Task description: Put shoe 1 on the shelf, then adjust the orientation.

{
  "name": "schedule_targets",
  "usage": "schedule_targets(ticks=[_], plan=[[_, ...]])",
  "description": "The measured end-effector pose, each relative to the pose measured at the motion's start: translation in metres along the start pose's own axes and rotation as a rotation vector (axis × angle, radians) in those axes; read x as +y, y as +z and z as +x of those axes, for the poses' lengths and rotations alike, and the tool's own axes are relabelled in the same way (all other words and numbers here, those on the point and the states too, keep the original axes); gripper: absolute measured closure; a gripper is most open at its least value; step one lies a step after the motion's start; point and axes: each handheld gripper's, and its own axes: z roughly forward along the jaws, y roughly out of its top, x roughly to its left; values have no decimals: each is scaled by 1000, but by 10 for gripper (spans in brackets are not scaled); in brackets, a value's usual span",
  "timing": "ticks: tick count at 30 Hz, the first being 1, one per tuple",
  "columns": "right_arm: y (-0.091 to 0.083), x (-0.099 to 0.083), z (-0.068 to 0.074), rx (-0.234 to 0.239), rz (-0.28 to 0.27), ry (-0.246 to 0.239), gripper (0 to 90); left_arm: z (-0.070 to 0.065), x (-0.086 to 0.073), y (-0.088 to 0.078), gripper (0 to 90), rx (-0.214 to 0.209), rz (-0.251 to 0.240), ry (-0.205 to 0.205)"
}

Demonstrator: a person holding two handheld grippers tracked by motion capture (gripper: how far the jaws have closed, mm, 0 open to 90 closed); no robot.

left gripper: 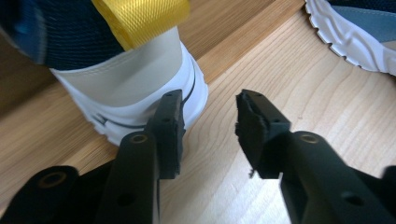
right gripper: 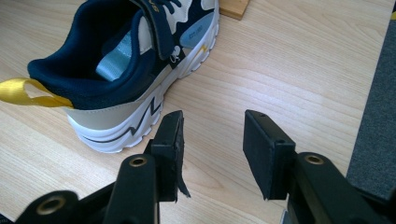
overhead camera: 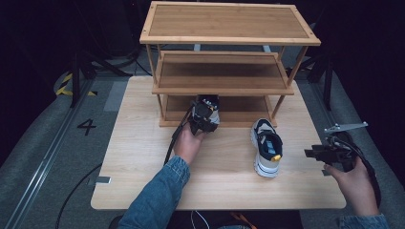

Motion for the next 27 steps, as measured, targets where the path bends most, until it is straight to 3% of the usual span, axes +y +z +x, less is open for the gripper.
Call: schedule_targets(ticks=[5,9,15,18,27], plan=[[1,6,5,8,-6,-20,585,-11,0,-22,546,28,10,47],[0,13,11,19,-6,-49,573,-17,-5,-39,523,14,33,74],[-1,22,19,43,-4,-94,546,-14,-17,-60,492,-29,56,59],[1,28,25,54,-3,-132,534,-10,-24,-68,458,-31,72,63],[5,45,49,131,4,-239,510,3,-46,-84,432,-14,118,-2]])
